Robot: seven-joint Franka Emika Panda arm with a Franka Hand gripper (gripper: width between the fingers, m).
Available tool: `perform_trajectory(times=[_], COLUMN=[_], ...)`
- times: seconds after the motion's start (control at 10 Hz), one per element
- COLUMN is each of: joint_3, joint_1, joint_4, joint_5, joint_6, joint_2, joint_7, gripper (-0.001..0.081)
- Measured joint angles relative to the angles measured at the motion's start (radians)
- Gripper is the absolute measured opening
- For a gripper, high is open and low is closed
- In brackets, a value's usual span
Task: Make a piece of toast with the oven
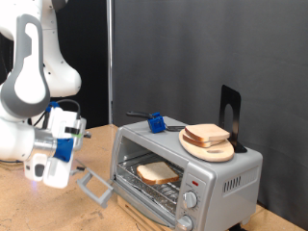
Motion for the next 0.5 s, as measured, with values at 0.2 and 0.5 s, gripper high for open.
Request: perform_trajectory(times=[0.2,0.5], joint_3=[0.026,0.086], joint_1=[0.012,0.049], joint_4=[-0.035,-0.086], joint_5=[0.052,0.152], joint_6=[-0.005,0.036], joint_2=[-0.063,-0.148], joint_7=[0.018,0.070], gripper=[0.0682,0.0682])
